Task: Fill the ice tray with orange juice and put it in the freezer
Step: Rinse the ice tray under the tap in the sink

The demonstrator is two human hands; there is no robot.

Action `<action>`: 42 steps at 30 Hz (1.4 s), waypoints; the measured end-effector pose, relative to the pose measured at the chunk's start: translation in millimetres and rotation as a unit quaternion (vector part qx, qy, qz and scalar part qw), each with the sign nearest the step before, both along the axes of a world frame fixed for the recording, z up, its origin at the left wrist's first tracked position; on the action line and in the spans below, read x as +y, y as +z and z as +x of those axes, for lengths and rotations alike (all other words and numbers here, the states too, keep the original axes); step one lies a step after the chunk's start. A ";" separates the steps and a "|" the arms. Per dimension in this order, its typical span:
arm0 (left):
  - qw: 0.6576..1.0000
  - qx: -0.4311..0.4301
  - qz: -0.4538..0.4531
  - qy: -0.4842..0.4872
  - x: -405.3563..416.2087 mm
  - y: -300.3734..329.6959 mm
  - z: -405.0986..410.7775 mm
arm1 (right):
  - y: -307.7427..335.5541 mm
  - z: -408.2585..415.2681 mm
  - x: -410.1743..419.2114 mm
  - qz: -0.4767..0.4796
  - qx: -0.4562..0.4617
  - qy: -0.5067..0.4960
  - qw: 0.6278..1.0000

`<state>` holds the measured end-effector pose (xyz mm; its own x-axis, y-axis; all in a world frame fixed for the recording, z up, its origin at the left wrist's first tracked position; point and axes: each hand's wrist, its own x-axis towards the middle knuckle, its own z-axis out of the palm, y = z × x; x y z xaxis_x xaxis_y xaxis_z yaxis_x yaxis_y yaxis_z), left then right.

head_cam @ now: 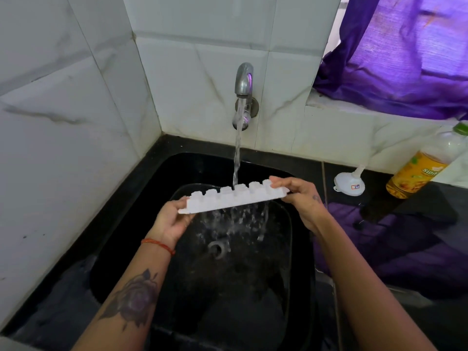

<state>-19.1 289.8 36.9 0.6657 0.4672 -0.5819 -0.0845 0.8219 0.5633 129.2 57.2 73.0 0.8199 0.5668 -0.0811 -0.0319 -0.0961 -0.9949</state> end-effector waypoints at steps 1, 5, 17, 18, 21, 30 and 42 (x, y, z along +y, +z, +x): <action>1.000 0.003 0.011 0.000 -6.3 -0.6 4.1 | -6.6 2.3 -8.4 -0.003 0.026 -0.018 1.000; 0.995 -0.022 0.065 -0.071 -28.8 2.6 18.8 | -17.3 10.7 -29.6 0.021 0.148 -0.142 0.979; 0.951 0.086 0.273 -0.113 -15.5 9.3 41.1 | 4.6 15.0 -11.1 0.033 0.050 -0.168 0.984; 0.950 0.104 0.271 -0.116 -11.3 8.1 37.9 | 9.9 13.9 -3.2 0.030 0.030 -0.156 0.987; 0.953 0.137 0.240 -0.122 -3.3 8.9 27.8 | 23.8 9.5 22.9 -0.004 -0.034 -0.132 0.991; 0.952 0.148 0.215 -0.157 -3.1 8.0 23.4 | 57.4 12.5 62.2 -0.070 -0.113 -0.094 0.987; 0.899 0.146 0.336 -0.238 -42.8 24.8 50.2 | -5.5 44.7 -23.7 -0.169 0.084 -0.224 0.956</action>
